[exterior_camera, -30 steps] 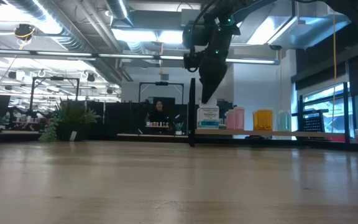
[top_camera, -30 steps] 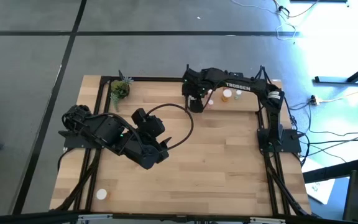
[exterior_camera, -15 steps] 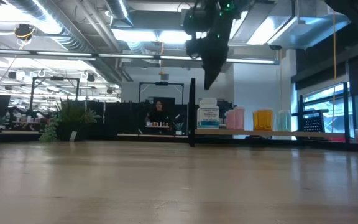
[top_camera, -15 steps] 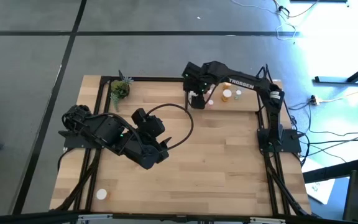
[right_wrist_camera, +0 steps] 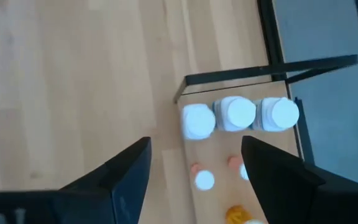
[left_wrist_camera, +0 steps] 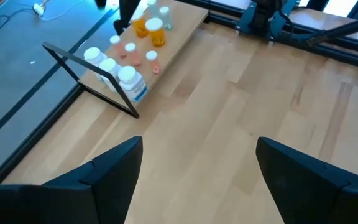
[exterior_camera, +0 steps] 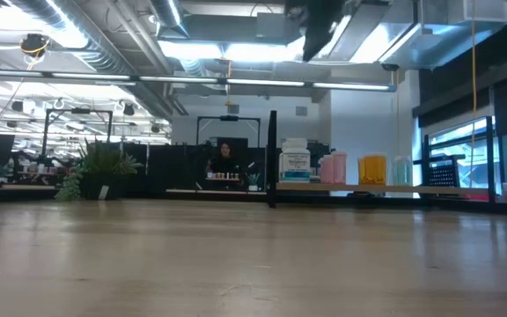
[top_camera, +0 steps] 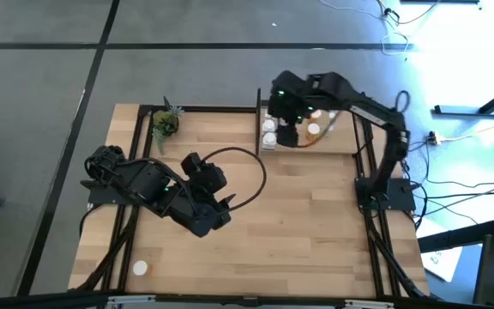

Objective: Pick and place medicine bottles onto shelf by color
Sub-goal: Move the orange pill bottle to the center of the table

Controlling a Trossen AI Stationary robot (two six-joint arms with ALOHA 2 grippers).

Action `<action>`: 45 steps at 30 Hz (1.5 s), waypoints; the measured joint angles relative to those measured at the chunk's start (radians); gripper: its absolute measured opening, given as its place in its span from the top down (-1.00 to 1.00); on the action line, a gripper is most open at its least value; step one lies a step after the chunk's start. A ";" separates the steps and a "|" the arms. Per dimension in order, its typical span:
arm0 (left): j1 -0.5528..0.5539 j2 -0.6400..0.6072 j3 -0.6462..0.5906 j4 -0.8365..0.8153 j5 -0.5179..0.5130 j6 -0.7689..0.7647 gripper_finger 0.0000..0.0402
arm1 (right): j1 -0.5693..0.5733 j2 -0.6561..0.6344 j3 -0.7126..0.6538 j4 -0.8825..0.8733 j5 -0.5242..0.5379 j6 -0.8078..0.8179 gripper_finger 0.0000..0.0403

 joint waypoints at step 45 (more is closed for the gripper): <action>-0.136 -0.056 -0.429 0.002 0.618 -0.758 -0.54 | 0.653 -0.712 -0.465 0.319 -0.001 0.185 -0.25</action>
